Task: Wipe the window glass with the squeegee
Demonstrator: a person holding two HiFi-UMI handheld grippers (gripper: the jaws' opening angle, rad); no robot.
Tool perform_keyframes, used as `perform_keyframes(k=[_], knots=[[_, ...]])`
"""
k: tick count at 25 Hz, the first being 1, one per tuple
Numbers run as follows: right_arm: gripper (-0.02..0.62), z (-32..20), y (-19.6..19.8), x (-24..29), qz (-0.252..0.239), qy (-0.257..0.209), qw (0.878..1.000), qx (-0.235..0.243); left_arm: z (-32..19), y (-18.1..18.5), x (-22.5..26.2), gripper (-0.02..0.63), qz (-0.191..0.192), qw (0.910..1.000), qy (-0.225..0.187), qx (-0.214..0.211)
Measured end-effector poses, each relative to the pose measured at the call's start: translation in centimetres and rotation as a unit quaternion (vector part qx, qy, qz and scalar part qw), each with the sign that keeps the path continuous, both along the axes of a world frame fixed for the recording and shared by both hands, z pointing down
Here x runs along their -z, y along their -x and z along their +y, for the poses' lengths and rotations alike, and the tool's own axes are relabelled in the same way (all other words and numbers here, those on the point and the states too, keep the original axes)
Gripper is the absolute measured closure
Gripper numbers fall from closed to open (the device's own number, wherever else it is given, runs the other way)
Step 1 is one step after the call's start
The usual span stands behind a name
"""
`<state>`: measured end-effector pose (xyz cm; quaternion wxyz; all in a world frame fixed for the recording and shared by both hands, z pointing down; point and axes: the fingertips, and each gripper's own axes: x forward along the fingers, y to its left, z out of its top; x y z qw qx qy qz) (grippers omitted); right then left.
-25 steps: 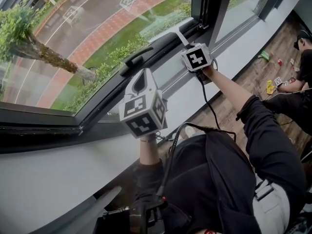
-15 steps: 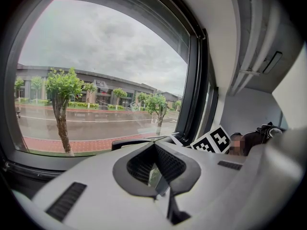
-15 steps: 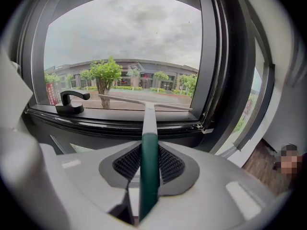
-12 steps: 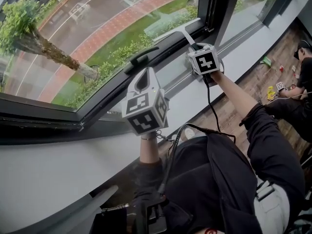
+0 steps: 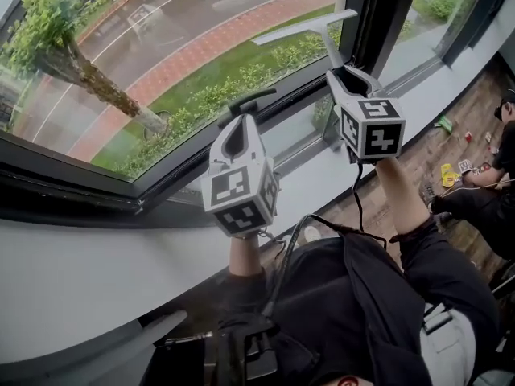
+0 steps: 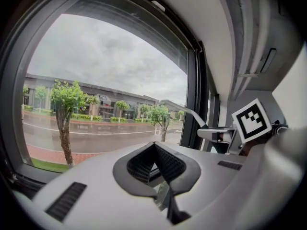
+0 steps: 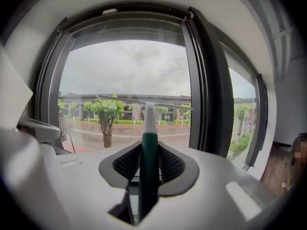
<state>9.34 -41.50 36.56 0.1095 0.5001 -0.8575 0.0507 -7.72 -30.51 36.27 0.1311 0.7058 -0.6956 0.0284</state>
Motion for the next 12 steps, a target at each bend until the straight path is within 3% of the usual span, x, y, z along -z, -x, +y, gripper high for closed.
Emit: perform_keyframes(k=[6,12], knots=[[0.505,5.2,1.3,8.2,-0.086,-0.081,0.993,0.017,2.0,2.7,5.4,0.607,-0.063,0.9956,-0.066,0.023],[0.505,9.2,1.6,14.7,-0.138,-0.162,0.976,0.048,5.0,7.2,10.6,0.607,-0.088,0.9854,-0.108,0.097]])
